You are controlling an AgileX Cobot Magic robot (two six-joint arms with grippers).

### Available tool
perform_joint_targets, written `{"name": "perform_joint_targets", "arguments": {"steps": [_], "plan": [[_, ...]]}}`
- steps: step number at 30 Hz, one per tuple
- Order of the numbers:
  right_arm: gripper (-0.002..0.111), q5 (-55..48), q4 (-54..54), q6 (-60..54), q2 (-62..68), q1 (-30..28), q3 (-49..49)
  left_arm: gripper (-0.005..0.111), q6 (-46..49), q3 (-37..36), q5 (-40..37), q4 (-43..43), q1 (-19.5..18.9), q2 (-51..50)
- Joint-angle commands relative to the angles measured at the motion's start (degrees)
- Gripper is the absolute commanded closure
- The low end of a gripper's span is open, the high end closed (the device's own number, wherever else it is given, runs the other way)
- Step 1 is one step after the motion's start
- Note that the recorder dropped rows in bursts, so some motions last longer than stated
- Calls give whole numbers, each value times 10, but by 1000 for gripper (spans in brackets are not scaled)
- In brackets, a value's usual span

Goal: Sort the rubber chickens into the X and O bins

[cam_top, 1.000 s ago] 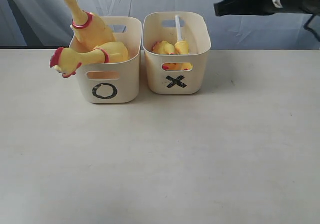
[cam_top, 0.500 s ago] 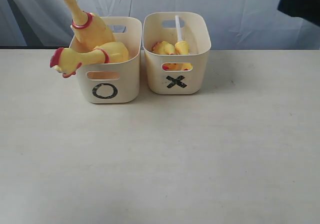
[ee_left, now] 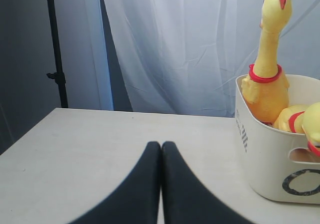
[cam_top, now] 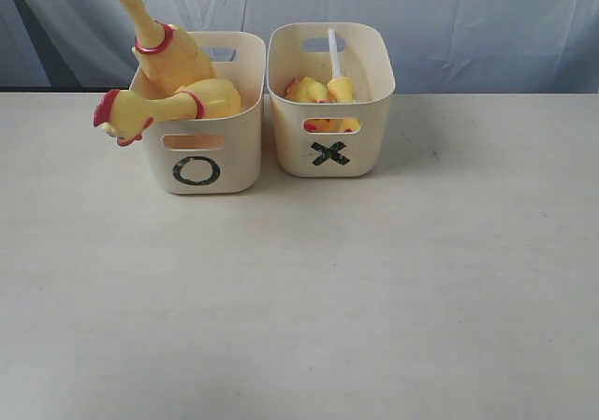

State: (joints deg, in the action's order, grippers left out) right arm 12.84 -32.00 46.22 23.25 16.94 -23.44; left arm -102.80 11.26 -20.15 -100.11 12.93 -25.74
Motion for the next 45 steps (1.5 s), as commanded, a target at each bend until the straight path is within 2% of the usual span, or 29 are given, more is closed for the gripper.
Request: {"name": "perform_joint_targets", "arguments": {"steps": [1, 8, 12, 22, 31, 45], "plan": [[109, -28, 37, -2, -80, -3, 14, 107, 0, -1, -1, 2, -4, 14], [109, -54, 38, -12, -189, -3, 14, 107, 0, -1, 21, 2, -88, 114], [109, -102, 38, -13, -233, -3, 14, 107, 0, -1, 21, 2, -112, 173], [109, -169, 25, -16, -233, -3, 14, 107, 0, -1, 24, 2, -141, 257], [109, -338, 26, -16, -233, -3, 14, 107, 0, -1, 24, 2, -145, 257], [109, -338, 27, -16, -233, -6, 14, 107, 0, -1, 25, 2, -145, 257]]}}
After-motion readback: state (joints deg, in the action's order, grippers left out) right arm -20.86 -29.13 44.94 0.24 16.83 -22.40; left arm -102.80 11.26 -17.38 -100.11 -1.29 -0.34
